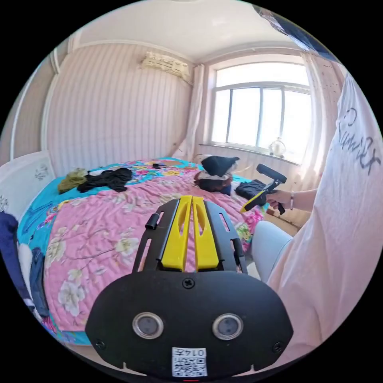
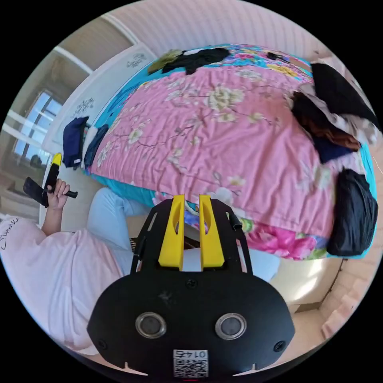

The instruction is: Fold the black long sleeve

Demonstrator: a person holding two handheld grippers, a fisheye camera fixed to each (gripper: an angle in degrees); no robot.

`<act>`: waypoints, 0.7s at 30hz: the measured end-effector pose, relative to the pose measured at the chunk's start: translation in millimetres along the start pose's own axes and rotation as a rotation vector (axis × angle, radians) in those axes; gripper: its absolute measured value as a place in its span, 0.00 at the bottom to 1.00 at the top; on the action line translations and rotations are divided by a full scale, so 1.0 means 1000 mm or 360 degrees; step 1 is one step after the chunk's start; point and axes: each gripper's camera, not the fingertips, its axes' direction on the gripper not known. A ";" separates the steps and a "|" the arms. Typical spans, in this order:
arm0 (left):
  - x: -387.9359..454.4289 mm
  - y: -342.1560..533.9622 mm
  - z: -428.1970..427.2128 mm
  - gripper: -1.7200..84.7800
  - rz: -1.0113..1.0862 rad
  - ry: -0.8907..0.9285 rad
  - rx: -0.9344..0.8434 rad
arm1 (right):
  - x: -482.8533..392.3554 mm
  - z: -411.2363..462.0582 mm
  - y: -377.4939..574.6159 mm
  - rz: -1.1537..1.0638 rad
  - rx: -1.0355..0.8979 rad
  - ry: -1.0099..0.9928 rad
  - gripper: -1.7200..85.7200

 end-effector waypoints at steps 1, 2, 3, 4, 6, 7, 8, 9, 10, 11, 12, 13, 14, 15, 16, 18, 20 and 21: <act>0.021 -0.011 0.033 0.02 0.0049 0.0096 0.0016 | 0.031 -0.023 0.017 0.0113 0.0067 0.0072 0.11; 0.032 -0.016 0.049 0.02 0.0078 0.0153 0.0023 | 0.046 -0.034 0.025 0.0171 0.0097 0.0107 0.11; 0.053 -0.024 0.082 0.03 0.0125 0.0278 0.0037 | 0.073 -0.053 0.039 0.0268 0.0143 0.0174 0.11; 0.073 -0.032 0.117 0.06 0.0156 0.0381 -0.0001 | 0.099 -0.070 0.051 0.0340 0.0168 0.0236 0.12; 0.105 -0.042 0.169 0.09 0.0225 0.0465 -0.0092 | 0.133 -0.091 0.061 0.0422 0.0174 0.0325 0.12; 0.126 -0.046 0.202 0.10 0.0273 0.0512 -0.0127 | 0.152 -0.106 0.063 0.0451 0.0190 0.0380 0.12; 0.135 -0.048 0.218 0.10 0.0285 0.0531 -0.0138 | 0.161 -0.113 0.063 0.0466 0.0210 0.0407 0.12; 0.153 -0.050 0.251 0.10 0.0306 0.0574 -0.0173 | 0.177 -0.129 0.063 0.0482 0.0262 0.0430 0.13; 0.169 -0.053 0.284 0.09 0.0342 0.0600 -0.0221 | 0.192 -0.144 0.061 0.0502 0.0316 0.0411 0.13; 0.177 -0.054 0.302 0.09 0.0358 0.0605 -0.0250 | 0.200 -0.151 0.059 0.0514 0.0340 0.0392 0.13; 0.191 -0.056 0.337 0.09 0.0375 0.0625 -0.0308 | 0.214 -0.163 0.054 0.0533 0.0380 0.0360 0.13; 0.202 -0.058 0.372 0.09 0.0369 0.0650 -0.0373 | 0.227 -0.174 0.047 0.0547 0.0401 0.0362 0.13; 0.207 -0.059 0.390 0.10 0.0358 0.0664 -0.0406 | 0.232 -0.179 0.043 0.0547 0.0409 0.0371 0.14; 0.216 -0.061 0.426 0.10 0.0321 0.0694 -0.0465 | 0.241 -0.189 0.036 0.0548 0.0424 0.0387 0.14; 0.224 -0.063 0.458 0.11 0.0296 0.0714 -0.0509 | 0.250 -0.198 0.028 0.0535 0.0442 0.0401 0.14; 0.238 -0.068 0.503 0.12 0.0283 0.0719 -0.0577 | 0.261 -0.211 0.014 0.0506 0.0435 0.0420 0.14; 0.253 -0.072 0.541 0.12 0.0317 0.0701 -0.0631 | 0.271 -0.218 0.000 0.0469 0.0393 0.0440 0.14; 0.263 -0.074 0.565 0.12 0.0344 0.0695 -0.0667 | 0.279 -0.219 -0.007 0.0458 0.0343 0.0463 0.14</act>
